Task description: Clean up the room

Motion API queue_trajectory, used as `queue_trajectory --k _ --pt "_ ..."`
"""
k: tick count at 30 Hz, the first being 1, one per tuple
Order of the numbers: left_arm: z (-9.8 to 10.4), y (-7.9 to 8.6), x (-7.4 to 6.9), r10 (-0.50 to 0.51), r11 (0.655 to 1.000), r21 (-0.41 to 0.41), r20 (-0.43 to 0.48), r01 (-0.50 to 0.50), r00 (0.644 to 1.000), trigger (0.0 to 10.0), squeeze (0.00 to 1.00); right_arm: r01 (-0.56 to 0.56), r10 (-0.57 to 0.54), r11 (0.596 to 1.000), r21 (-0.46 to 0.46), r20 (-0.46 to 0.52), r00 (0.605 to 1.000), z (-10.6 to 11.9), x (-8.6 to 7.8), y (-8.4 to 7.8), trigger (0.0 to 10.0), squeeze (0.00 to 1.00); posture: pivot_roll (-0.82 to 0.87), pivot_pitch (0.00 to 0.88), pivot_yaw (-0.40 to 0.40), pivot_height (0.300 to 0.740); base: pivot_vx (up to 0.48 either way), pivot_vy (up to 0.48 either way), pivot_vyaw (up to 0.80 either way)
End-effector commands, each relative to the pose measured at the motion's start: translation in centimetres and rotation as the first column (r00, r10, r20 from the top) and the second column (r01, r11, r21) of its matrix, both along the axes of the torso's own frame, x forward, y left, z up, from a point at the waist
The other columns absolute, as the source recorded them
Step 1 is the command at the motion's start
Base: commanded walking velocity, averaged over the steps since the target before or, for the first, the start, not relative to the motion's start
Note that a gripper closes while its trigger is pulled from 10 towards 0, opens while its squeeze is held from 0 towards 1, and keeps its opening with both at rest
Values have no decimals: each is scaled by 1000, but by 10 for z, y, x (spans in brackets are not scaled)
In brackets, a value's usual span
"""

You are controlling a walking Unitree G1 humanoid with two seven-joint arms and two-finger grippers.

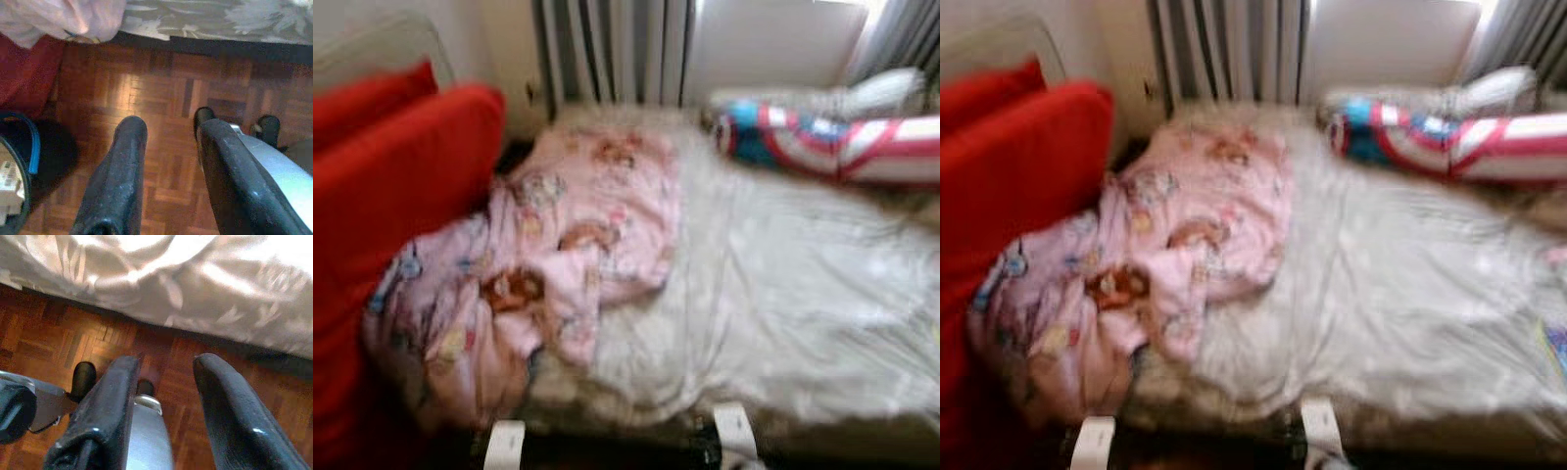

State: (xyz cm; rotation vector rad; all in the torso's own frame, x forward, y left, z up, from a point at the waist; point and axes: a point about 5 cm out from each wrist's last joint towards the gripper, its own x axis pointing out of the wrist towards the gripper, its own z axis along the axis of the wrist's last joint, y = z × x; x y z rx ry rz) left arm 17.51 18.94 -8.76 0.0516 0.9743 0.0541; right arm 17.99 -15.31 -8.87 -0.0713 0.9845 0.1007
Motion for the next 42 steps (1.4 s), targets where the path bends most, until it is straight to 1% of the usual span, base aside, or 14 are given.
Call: queue_trajectory --k 1,10,17,20,31,33,42 --pt "-1 1 -2 0 1000 2 -8 0 1000 10000 0 12 -12 1000 1 -13 1000 -1 -3 -1 10000 0 -45 42 -14 740 0 472 0" --pt "-1 0 -2 1 1000 1 -8 -1 1000 10000 0 -1 1 1000 -5 -16 1000 -1 -3 -2 10000 0 -44 45 -18 740 0 466 0" --pt "-1 0 -2 0 1000 1 -2 0 1000 10000 0 -7 7 1000 -7 -19 1000 -2 -3 -2 10000 0 -41 46 -23 740 0 0 0" --pt "0 0 -1 11 1000 -12 7 -11 1000 10000 0 -6 6 1000 -6 -18 1000 -1 -3 -2 10000 0 -42 46 -22 740 0 0 0" --pt "-1 0 -2 2 1000 -4 -2 -2 1000 10000 0 -6 6 1000 -1 -17 1000 -2 -3 -1 10000 0 -41 43 -20 740 0 0 0" --pt "-1 0 -2 1 1000 -4 -4 -1 1000 10000 0 -21 21 1000 -5 -10 1000 -1 -2 -1 10000 0 -41 41 -19 740 0 0 0" --pt "-1 1 -3 -4 1000 -4 -8 4 1000 10000 0 -35 35 999 10 -10 999 -1 -3 1 10000 0 -43 27 -15 740 30 0 763"
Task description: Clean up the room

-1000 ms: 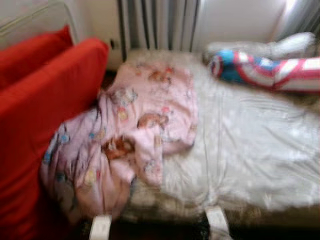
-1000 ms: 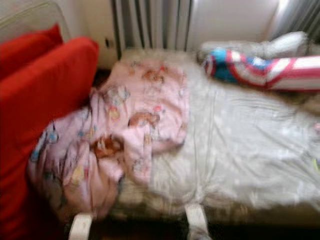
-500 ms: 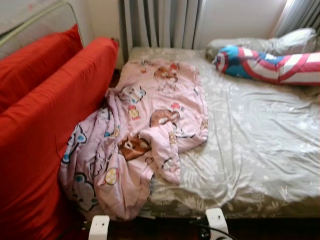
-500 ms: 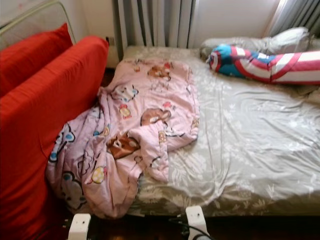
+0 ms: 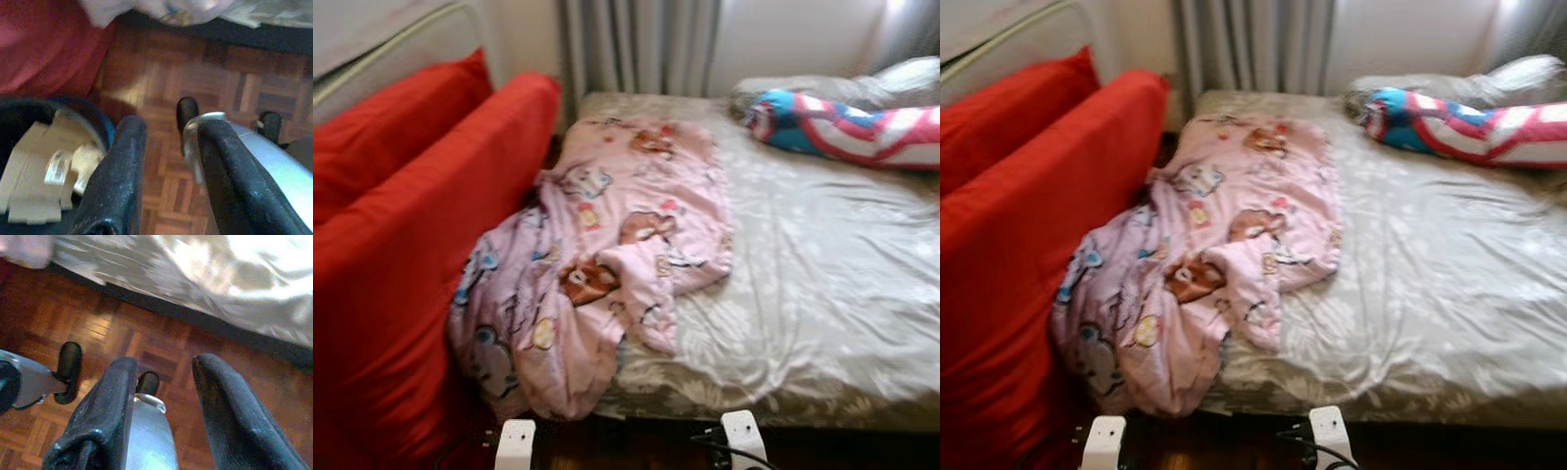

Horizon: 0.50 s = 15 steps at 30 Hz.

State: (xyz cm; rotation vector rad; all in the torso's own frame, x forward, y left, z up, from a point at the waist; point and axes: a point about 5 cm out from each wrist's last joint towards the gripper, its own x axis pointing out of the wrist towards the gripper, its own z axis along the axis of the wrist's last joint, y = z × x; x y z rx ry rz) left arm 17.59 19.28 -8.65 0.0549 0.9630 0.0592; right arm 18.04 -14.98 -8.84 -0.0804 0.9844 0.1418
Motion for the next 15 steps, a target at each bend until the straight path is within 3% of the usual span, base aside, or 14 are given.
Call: queue_trajectory --k 1,5,15 --pt "-2 -3 -4 -8 1000 -9 -20 8 1000 10000 0 6 -6 1000 1 -9 1000 -1 -3 -2 10000 0 -43 27 -15 740 274 0 800" --pt "-2 -3 -4 -10 1000 -8 -21 10 1000 10000 0 11 -11 1000 9 -8 1000 -1 -4 -2 10000 0 -43 23 -15 740 137 0 716" --pt "-2 -2 -4 -10 1000 -7 -22 9 1000 10000 0 54 -54 998 44 8 998 -1 -3 -1 10000 0 -44 35 -16 740 0 0 0"
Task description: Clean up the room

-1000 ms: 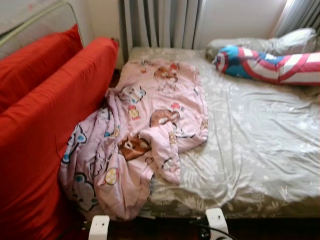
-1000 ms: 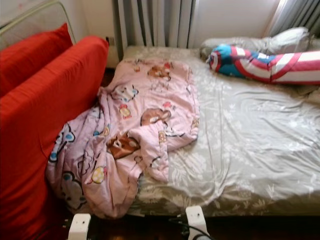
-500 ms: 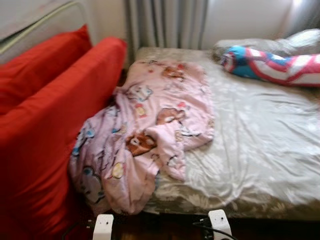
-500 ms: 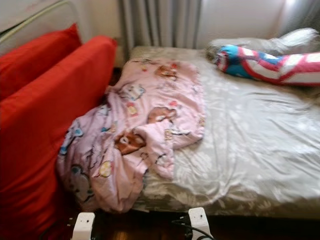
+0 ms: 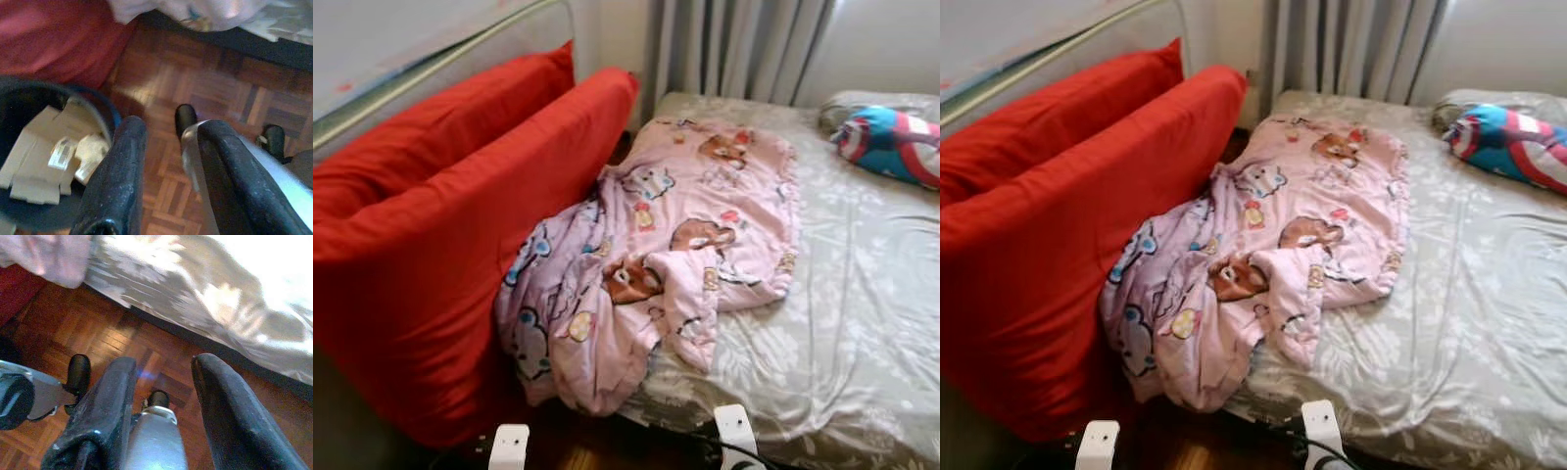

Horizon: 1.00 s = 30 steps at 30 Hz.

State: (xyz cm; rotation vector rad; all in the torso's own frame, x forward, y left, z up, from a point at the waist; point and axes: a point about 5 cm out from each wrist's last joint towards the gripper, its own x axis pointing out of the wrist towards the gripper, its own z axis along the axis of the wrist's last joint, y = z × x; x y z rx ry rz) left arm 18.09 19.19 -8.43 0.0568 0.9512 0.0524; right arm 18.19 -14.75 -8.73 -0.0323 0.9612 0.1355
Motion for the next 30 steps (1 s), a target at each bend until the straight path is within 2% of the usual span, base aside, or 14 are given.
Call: queue_trajectory --k 1,8,13,18,27,30 --pt "-5 -2 -9 -2 1000 -6 -33 2 999 10000 0 28 -28 1000 5 -11 1000 -2 -5 -4 10000 0 -44 35 -16 740 0 0 0" --pt "-4 -1 -9 -2 1000 -9 -32 2 999 10000 0 6 -6 1000 -5 -11 1000 -2 -4 -3 10000 0 -45 39 -15 740 0 0 0" --pt "-4 -1 -9 -1 1000 -12 -32 0 1000 10000 0 1 -1 1000 3 -7 1000 -1 -3 -3 10000 0 -46 42 -14 740 0 0 800" --pt "-4 -2 -9 1 1000 -15 -31 -2 1000 10000 0 21 -21 999 27 -7 1000 -2 -4 -2 10000 0 -46 44 -15 740 257 0 89" --pt "-4 -1 -9 2 1000 -17 -30 -2 1000 10000 0 -11 11 1000 19 -7 1000 -1 -3 -2 10000 0 -46 46 -15 740 271 0 0" --pt "-4 -1 -9 2 1000 -18 -30 -2 1000 10000 0 -21 21 1000 17 -5 1000 -1 -3 -1 10000 0 -47 47 -15 740 280 0 715"
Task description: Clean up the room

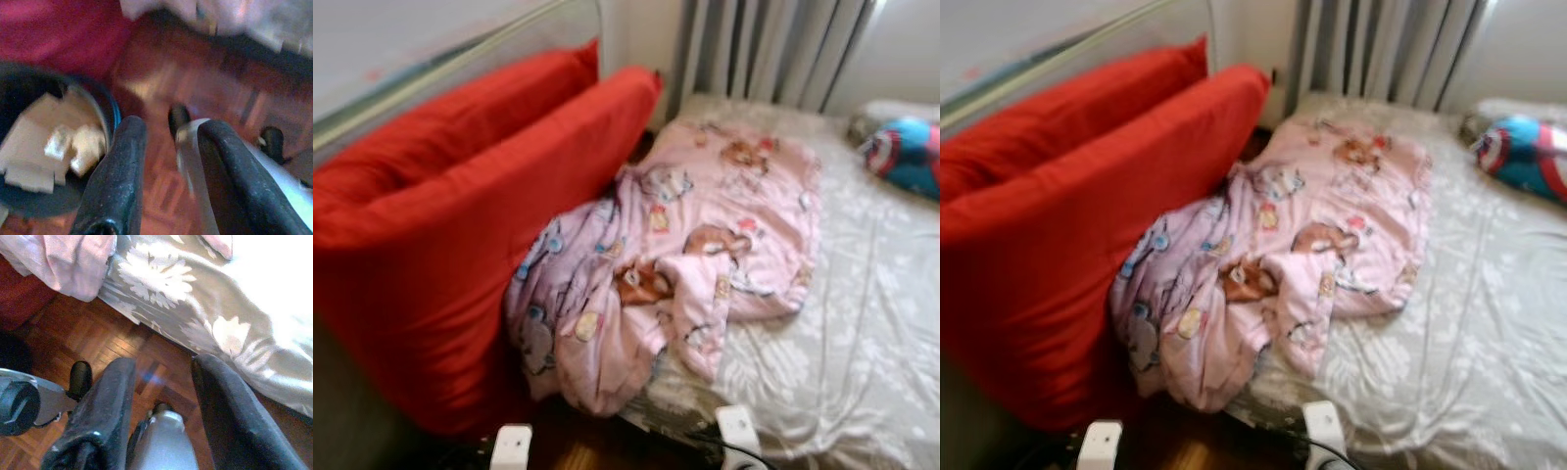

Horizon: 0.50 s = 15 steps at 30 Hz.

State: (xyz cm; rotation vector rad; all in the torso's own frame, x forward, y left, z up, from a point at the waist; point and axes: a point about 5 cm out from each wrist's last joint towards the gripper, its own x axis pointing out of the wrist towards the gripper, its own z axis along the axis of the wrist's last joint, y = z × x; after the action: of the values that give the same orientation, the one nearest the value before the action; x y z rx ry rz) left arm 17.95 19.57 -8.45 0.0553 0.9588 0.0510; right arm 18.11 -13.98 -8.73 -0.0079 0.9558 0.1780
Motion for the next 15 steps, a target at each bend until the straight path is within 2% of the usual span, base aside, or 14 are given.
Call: queue_trajectory --k 1,4,9,15 --pt "-4 -5 -7 2 1000 -16 -22 -2 1000 10000 0 5 -5 1000 -21 -8 1000 -1 -2 -9 10000 0 -47 47 -15 740 285 0 800" --pt "-4 -5 -7 1 1000 -16 -22 -1 1000 10000 0 7 -7 1000 -19 -8 1000 -1 -2 -9 10000 0 -47 47 -15 740 287 0 533" --pt "-4 -5 -7 0 1000 -16 -22 0 1000 10000 0 27 -27 1000 -7 -5 1000 -1 -3 -9 10000 0 -49 47 -15 740 290 0 0" --pt "-4 -5 -7 12 1000 -21 -3 -12 1000 10000 0 30 -29 999 -16 16 999 0 -1 -10 10000 0 -49 49 -15 740 0 0 0"
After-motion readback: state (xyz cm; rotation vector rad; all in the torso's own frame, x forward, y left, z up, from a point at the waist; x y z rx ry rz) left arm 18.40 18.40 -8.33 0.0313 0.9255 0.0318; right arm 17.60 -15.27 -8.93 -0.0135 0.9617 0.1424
